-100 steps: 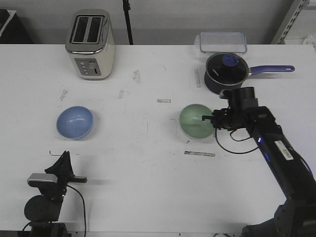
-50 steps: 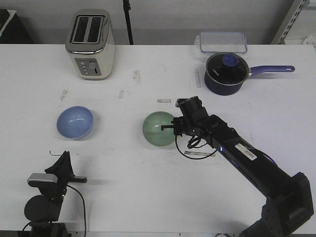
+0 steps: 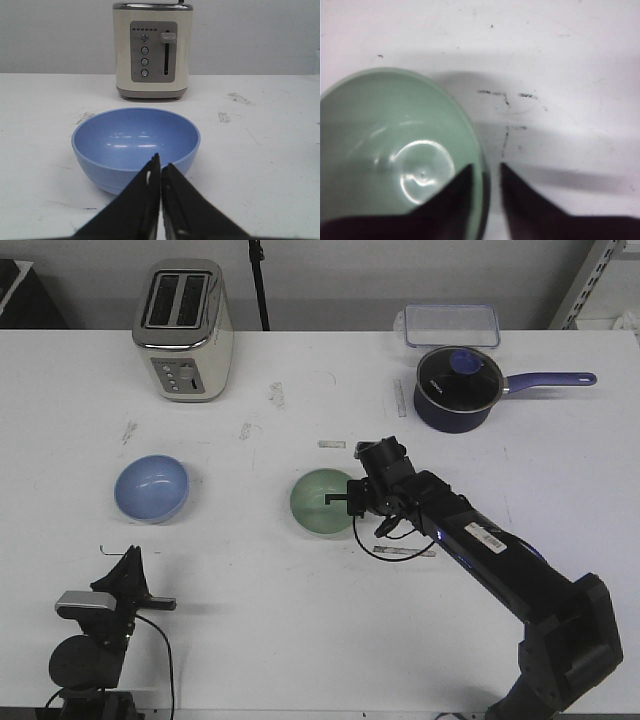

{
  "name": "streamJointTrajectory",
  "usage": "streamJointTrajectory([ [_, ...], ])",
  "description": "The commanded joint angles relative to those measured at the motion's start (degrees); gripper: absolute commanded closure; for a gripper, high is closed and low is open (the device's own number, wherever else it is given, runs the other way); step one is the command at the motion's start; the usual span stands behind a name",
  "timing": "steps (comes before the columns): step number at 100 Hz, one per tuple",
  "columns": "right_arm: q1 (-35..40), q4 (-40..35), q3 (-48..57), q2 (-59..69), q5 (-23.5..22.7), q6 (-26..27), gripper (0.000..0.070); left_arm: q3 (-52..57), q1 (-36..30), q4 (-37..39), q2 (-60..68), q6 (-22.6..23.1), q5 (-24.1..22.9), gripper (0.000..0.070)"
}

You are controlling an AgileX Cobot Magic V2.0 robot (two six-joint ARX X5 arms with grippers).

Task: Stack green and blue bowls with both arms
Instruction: 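Slide the green bowl with the right gripper toward the table center, then release the green bowl and retract the right gripper to rest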

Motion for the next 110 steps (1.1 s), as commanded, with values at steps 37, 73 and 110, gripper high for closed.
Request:
streamJointTrajectory([
  [37, -1.8, 4.7, -0.5, -14.9, 4.6, -12.5, 0.0268, -1.3, 0.1, 0.9, -0.1, 0.3, -0.2, 0.0699],
  [73, -14.3, 16.7, -18.2, -37.0, 4.5, -33.9, 0.0691, -1.3, 0.1, 0.9, -0.1, 0.3, -0.2, 0.0698],
  [110, -26.3, 30.8, -42.7, -62.0, 4.5, -33.3, 0.0691, -1.3, 0.1, 0.9, -0.1, 0.3, -0.2, 0.0698],
])
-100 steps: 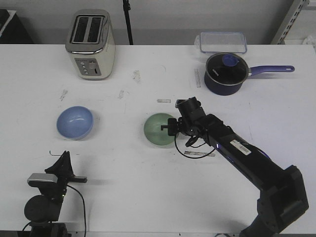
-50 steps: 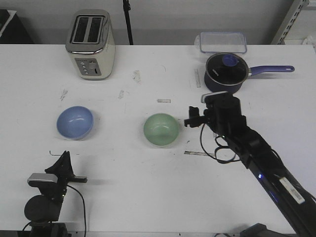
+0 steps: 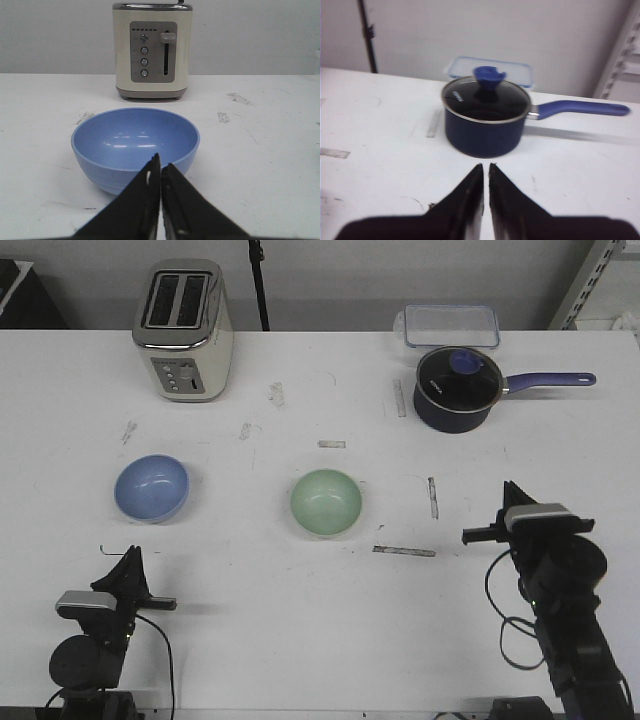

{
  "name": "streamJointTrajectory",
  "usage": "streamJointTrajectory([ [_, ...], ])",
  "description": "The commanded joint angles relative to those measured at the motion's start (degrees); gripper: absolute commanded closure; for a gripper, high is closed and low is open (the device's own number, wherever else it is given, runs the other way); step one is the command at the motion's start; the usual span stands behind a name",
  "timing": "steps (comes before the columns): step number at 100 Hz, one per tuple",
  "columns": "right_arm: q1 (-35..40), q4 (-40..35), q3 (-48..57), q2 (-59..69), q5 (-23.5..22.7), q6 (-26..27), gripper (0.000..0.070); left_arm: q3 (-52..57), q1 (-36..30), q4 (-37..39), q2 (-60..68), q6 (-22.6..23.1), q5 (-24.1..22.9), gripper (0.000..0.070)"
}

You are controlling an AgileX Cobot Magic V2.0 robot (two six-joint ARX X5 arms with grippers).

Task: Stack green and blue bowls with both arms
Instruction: 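Release the green bowl and retract the right gripper to rest, then reach the left gripper forward to the rim of the light-blue bowl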

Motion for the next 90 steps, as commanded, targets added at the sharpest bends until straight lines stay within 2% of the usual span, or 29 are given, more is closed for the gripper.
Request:
streamJointTrajectory([
  [1, -0.3, 1.4, -2.8, -3.8, -0.2, -0.5, 0.0691, -1.3, 0.1, 0.9, -0.1, 0.3, -0.2, 0.0698],
  [14, -0.5, 0.4, -8.6, -12.4, -0.2, -0.3, 0.0691, -1.3, 0.1, 0.9, -0.1, 0.3, -0.2, 0.0699],
  [23, -0.5, -1.1, -11.1, -18.4, -0.2, 1.8, 0.0691, -1.3, 0.1, 0.9, -0.1, 0.3, -0.2, 0.0698],
  [42, -0.5, -7.3, -11.6, -28.7, -0.2, 5.4, 0.0691, -1.3, 0.1, 0.9, -0.1, 0.3, -0.2, 0.0698],
  [68, -0.5, -7.3, -11.6, -38.4, -0.2, 5.5, 0.0691, -1.3, 0.1, 0.9, -0.1, 0.3, -0.2, 0.0698],
  [90, -0.5, -6.7, -11.6, -40.5, -0.2, 5.4, 0.0691, -1.3, 0.1, 0.9, -0.1, 0.3, -0.2, 0.0698],
])
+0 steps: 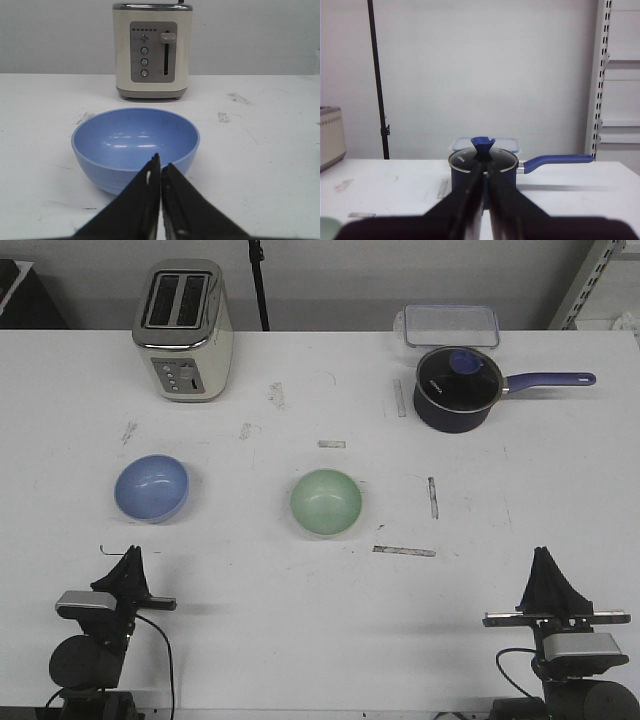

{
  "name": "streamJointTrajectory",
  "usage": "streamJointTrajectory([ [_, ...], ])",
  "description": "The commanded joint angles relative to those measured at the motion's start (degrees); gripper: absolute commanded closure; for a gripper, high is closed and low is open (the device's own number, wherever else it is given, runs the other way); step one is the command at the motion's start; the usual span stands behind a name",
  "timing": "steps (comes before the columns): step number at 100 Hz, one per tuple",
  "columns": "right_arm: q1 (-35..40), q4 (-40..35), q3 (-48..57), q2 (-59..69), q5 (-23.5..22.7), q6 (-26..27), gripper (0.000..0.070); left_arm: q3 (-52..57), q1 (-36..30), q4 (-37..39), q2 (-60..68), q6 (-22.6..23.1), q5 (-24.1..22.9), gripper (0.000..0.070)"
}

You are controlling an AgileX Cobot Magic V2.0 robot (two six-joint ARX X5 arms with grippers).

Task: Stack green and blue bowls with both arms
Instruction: 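Reach the left gripper forward to the rim of the light-blue bowl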

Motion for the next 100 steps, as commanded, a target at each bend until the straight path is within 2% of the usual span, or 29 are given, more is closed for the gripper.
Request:
streamJointTrajectory([
  [1, 0.0, 0.6, 0.3, -0.1, 0.0, 0.8, 0.0691, -1.3, 0.1, 0.9, -0.1, 0.3, -0.2, 0.0698],
  [38, 0.0, 0.9, 0.3, -0.1, 0.0, 0.8, 0.0691, -1.3, 0.1, 2.0, -0.1, 0.1, -0.2, 0.0699],
  [55, 0.0, 0.9, 0.3, -0.1, 0.0, 0.8, 0.0691, 1.3, 0.1, 2.3, 0.0, -5.9, -0.2, 0.0699],
  [64, 0.0, 0.9, 0.3, -0.1, 0.0, 0.8, 0.0691, 4.9, 0.1, 0.3, 1.2, -5.0, -0.2, 0.0699],
  [77, 0.0, 0.9, 0.3, -0.1, 0.0, 0.8, 0.0691, 12.0, 0.1, -4.4, 5.8, 0.3, -0.2, 0.0699],
  [100, 0.0, 0.9, 0.3, -0.1, 0.0, 0.7, 0.0691, 24.3, 0.0, -6.9, 20.3, 0.3, 1.2, 0.0699],
])
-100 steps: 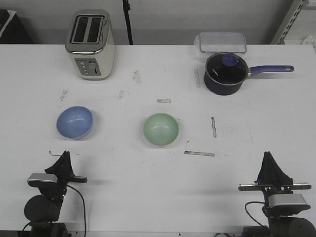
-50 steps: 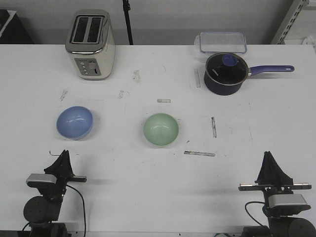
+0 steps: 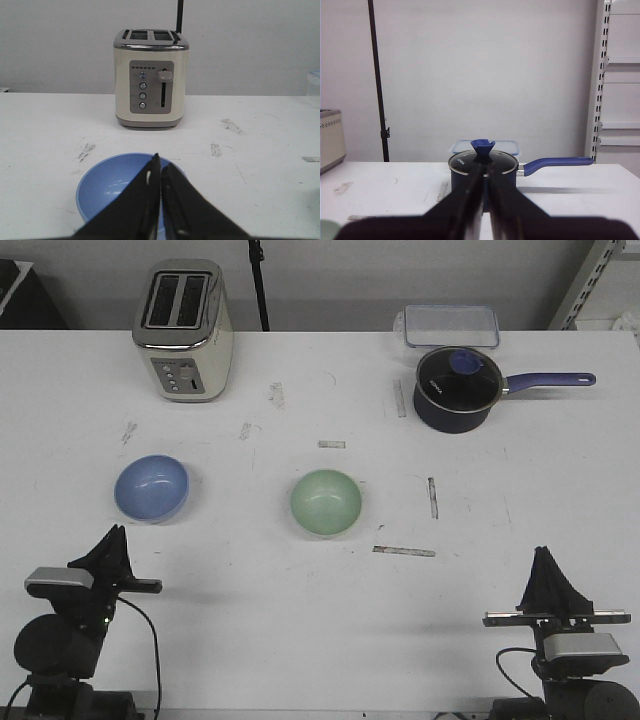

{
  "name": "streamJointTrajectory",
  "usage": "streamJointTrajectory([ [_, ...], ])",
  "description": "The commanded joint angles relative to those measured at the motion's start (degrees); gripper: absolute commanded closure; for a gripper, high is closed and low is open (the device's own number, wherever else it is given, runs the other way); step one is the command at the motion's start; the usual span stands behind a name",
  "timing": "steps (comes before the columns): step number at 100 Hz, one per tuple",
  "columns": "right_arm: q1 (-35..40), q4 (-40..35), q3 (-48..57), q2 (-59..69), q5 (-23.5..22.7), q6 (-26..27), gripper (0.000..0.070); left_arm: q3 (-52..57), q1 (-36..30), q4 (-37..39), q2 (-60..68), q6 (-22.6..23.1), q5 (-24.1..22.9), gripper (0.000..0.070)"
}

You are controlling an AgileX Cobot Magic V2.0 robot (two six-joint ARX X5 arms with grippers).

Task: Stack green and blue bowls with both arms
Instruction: 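Reach the left gripper forward to the rim of the light-blue bowl, then grasp the light-blue bowl's rim with the left gripper and lift it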

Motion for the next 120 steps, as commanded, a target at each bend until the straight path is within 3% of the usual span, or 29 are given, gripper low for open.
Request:
streamJointTrajectory([
  [1, 0.0, 0.6, 0.3, -0.1, 0.0, 0.7, 0.0691, 3.6, 0.0, 0.5, 4.4, 1.0, 1.0, 0.0699],
  [30, 0.0, 0.6, 0.3, -0.1, 0.0, 0.7, 0.0691, 19.0, 0.0, -8.9, 26.4, 1.0, 1.9, 0.0699],
  [74, 0.0, 0.6, 0.3, -0.1, 0.0, 0.7, 0.0691, 44.0, 0.1, -38.9, 52.0, -2.6, 1.9, 0.0699],
  [93, 0.0, 0.6, 0.3, -0.1, 0.0, 0.7, 0.0691, 50.5, 3.0, -40.6, 57.9, -2.8, 2.5, 0.0699],
  [102, 0.0, 0.6, 0.3, -0.1, 0.0, 0.7, 0.0691, 52.6, 5.7, -42.1, 60.2, -5.9, 3.0, 0.0699],
  [120, 0.0, 0.6, 0.3, -0.1, 0.0, 0.7, 0.0691, 54.2, 11.6, -45.9, 64.3, -8.1, 9.4, 0.0699],
])
